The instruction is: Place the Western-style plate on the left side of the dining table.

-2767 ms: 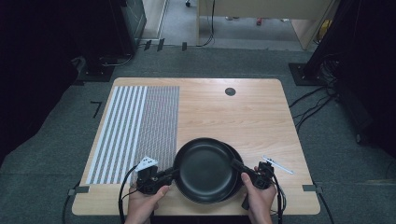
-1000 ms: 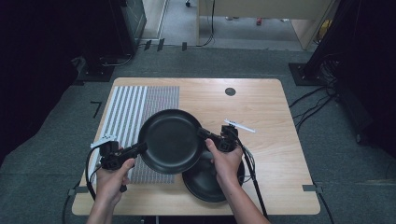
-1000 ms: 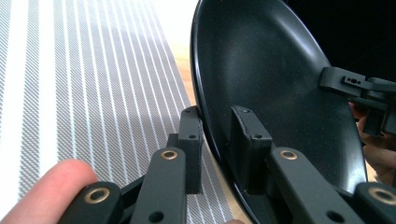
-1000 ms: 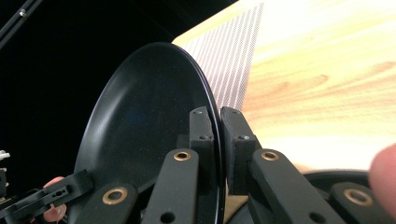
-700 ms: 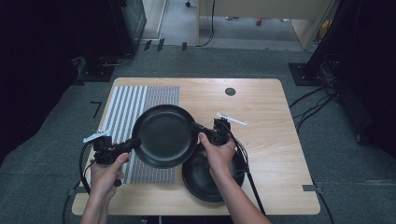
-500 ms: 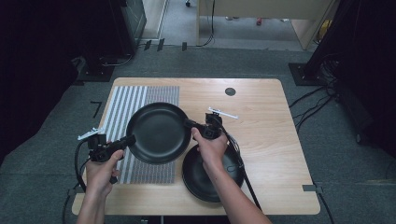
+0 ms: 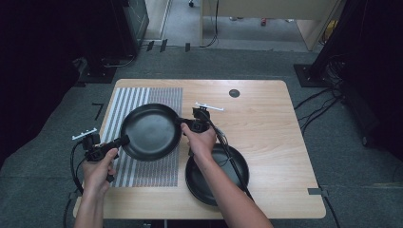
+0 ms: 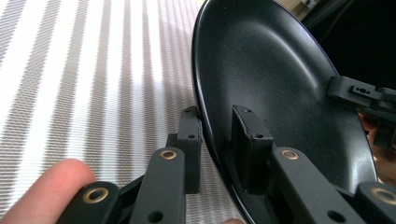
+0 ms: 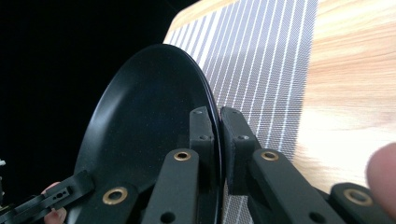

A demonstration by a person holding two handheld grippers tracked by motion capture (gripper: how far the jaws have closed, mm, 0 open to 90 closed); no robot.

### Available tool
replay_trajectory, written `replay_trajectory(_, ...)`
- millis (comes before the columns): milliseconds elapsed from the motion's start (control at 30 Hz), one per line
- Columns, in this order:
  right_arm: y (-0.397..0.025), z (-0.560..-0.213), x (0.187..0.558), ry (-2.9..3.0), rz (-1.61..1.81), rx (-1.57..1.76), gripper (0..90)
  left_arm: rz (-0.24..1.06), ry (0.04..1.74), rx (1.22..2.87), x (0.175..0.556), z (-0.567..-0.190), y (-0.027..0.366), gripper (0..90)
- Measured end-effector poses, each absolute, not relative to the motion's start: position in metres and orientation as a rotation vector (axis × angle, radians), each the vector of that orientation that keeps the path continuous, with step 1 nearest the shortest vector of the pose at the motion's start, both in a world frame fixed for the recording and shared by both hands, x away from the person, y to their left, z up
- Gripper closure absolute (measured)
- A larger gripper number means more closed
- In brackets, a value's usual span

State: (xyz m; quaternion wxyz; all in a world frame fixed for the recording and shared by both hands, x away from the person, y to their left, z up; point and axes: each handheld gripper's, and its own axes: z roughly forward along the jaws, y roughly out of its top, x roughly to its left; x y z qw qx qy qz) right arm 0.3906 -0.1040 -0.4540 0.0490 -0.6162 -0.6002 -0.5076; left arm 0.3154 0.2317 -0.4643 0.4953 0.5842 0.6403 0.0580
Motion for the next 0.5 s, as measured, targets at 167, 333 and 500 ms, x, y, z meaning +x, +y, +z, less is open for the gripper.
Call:
replay_trajectory(167, -0.091, -0.463, 0.404, -1.815, -1.512, -1.871, 84.8, 0.159, 1.586, 1.385, 0.320, -0.471, 0.240, 74.7)
replay_trajectory(333, -0.083, -0.473, 0.417, -1.828, -1.485, -1.880, 84.7, 0.150, 1.621, 1.368, 0.329, -0.483, 0.243, 74.5)
replay_trajectory(500, -0.078, -0.485, 0.432, -1.839, -1.451, -1.888, 84.3, 0.153, 1.659, 1.360, 0.337, -0.493, 0.243, 74.2)
